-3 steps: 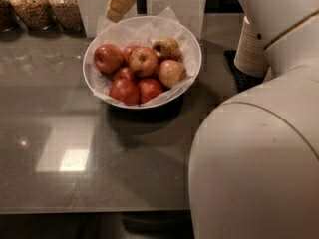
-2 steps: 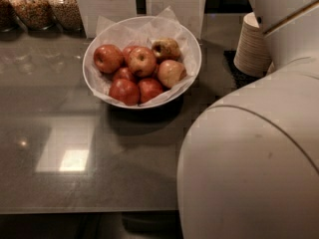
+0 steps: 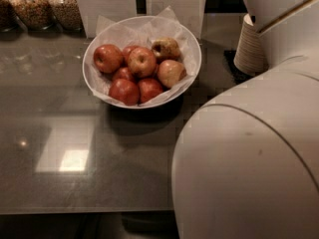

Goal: Pick apple from white bowl

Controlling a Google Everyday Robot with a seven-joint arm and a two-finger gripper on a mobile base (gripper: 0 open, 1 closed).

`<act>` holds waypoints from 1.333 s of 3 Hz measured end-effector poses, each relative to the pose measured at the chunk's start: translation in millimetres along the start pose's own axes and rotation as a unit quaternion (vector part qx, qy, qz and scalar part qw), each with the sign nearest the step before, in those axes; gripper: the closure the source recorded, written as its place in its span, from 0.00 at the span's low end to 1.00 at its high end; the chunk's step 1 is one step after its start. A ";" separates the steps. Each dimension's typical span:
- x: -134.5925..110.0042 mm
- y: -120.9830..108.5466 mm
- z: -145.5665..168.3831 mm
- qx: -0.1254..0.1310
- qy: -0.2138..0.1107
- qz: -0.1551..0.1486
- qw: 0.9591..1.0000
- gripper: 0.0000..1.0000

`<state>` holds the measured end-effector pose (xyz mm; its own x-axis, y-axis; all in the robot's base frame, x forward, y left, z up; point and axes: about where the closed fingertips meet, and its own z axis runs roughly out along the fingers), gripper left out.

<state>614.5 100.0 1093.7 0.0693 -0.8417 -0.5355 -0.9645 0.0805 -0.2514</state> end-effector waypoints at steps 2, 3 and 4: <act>0.0 0.0 0.0 0.000 0.000 0.000 1.000 0.12; 0.0 0.0 0.0 0.000 0.000 0.000 1.000 0.00; 0.0 0.0 0.0 0.000 0.000 0.000 1.000 0.00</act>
Offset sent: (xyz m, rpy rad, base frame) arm 0.0000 0.0000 0.0000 0.0000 0.0000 0.0000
